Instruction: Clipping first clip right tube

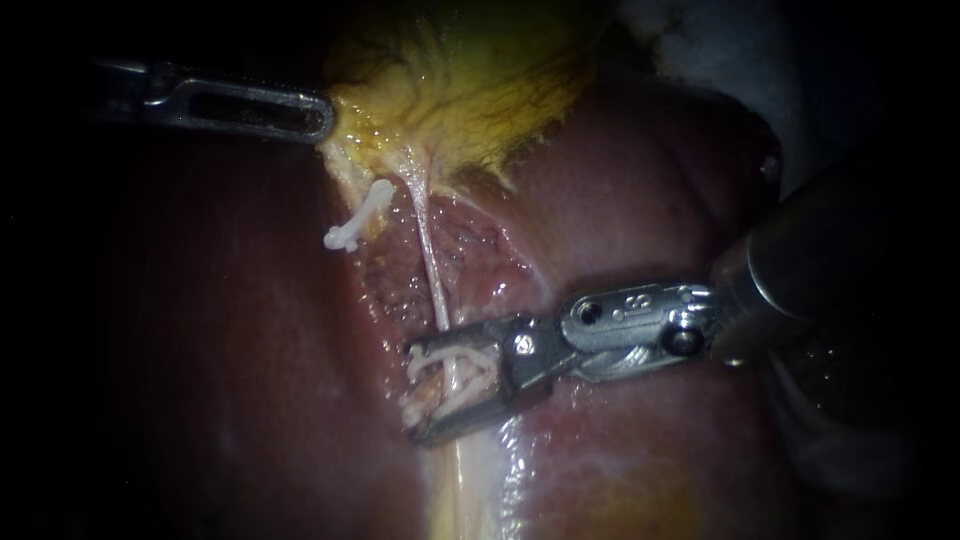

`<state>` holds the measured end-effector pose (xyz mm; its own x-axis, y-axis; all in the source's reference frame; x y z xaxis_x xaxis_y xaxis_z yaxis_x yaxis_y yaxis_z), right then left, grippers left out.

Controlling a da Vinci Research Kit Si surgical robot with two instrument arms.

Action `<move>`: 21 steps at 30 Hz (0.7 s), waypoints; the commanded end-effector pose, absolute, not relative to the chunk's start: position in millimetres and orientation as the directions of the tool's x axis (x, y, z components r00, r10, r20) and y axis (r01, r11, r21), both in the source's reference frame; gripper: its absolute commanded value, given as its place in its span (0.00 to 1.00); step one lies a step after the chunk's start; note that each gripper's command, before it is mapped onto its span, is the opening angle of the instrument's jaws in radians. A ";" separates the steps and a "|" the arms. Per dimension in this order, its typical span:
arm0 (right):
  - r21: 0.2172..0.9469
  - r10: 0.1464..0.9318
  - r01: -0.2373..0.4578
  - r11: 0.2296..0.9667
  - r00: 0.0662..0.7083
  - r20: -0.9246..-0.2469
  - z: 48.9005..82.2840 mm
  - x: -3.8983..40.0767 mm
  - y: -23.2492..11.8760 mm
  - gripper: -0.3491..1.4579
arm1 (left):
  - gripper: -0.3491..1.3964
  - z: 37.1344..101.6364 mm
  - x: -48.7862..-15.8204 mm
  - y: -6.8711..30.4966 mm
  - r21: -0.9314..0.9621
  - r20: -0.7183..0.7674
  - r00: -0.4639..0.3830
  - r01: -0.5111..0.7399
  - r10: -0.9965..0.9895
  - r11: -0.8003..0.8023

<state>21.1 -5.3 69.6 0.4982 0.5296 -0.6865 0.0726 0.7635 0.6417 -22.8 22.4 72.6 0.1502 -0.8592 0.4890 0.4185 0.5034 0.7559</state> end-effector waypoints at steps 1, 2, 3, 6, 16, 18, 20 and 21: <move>0.643 0.532 0.074 0.762 0.495 -0.687 69.2 21.1 -5.2 0.47 | 0.00 72.7 -22.8 22.4 0.756 0.489 0.150 0.419 -0.859 0.503; 0.643 0.533 0.071 0.763 0.495 -0.687 69.1 21.0 -5.1 0.47 | 0.00 72.7 -22.8 22.4 0.756 0.489 0.150 0.418 -0.859 0.503; 0.644 0.534 0.073 0.761 0.492 -0.687 68.9 20.8 -5.0 0.47 | 0.00 72.7 -22.8 22.4 0.756 0.489 0.150 0.418 -0.859 0.503; 0.649 0.542 0.077 0.757 0.481 -0.689 68.0 19.9 -4.5 0.48 | 0.00 72.7 -22.8 22.3 0.756 0.489 0.150 0.418 -0.859 0.503; 0.672 0.581 0.057 0.739 0.452 -0.677 67.5 16.2 -2.8 0.48 | 0.00 72.6 -22.7 22.3 0.756 0.489 0.150 0.418 -0.859 0.504; 0.681 0.592 0.049 0.731 0.452 -0.668 68.4 16.1 -2.8 0.48 | 0.00 72.6 -22.7 22.3 0.756 0.489 0.150 0.418 -0.859 0.504; 0.693 0.607 0.038 0.720 0.451 -0.655 69.5 16.2 -2.8 0.48 | 0.00 72.6 -22.7 22.3 0.756 0.489 0.150 0.418 -0.859 0.503; 0.695 0.609 0.035 0.718 0.452 -0.652 70.1 16.2 -2.8 0.48 | 0.00 72.6 -22.7 22.3 0.756 0.489 0.150 0.418 -0.859 0.503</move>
